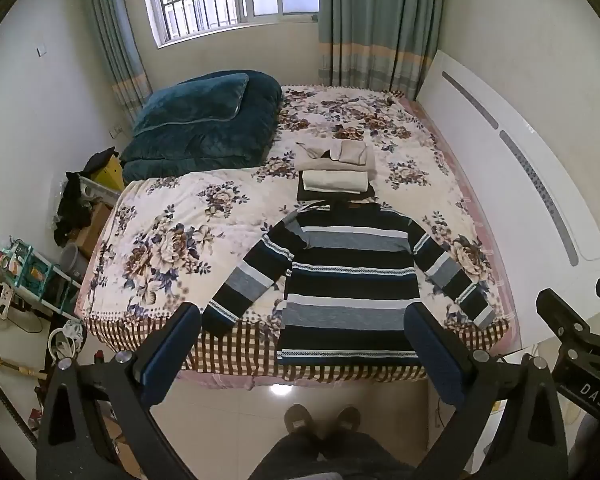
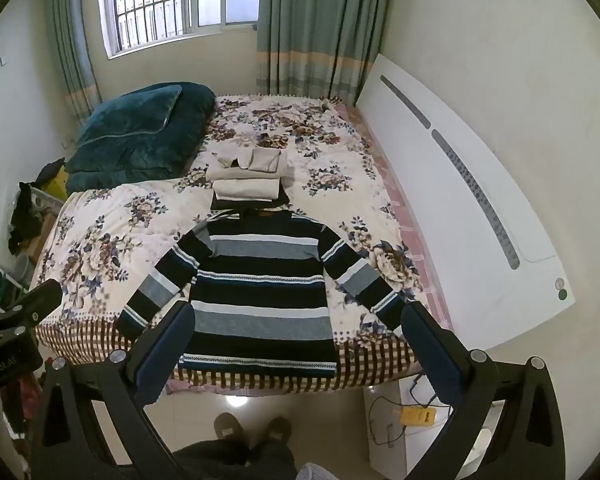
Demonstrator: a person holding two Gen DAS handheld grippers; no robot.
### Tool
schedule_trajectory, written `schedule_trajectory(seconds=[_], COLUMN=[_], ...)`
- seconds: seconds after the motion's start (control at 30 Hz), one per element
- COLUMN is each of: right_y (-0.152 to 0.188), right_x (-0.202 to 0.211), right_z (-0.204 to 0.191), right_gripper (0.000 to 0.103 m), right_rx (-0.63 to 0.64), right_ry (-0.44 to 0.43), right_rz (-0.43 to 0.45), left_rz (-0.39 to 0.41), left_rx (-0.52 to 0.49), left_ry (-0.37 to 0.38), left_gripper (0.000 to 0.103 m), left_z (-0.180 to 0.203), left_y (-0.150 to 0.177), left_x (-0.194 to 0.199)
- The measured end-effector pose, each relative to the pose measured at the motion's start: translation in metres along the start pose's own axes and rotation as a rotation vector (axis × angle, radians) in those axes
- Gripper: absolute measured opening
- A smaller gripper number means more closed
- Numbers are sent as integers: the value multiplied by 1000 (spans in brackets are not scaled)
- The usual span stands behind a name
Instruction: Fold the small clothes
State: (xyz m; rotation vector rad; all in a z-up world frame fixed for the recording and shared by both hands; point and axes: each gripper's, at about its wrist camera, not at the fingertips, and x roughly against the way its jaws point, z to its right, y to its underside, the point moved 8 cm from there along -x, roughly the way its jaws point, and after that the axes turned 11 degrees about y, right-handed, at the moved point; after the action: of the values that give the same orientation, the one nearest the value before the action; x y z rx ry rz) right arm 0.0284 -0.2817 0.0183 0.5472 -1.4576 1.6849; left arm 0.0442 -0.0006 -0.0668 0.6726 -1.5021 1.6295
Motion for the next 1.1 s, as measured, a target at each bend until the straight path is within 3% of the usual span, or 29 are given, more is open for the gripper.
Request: schedule_trajectory(seconds=[1.1], right_y=[-7], right_x=[13], right_z=[-11], right_gripper=[103], right_rx=[10], right_ry=[1], right_rz=[9], left_rz=[9], left_rx=[-3], left_ry=[3], left_gripper=[103], left_z=[8], left_y=[-5], left_x=[2])
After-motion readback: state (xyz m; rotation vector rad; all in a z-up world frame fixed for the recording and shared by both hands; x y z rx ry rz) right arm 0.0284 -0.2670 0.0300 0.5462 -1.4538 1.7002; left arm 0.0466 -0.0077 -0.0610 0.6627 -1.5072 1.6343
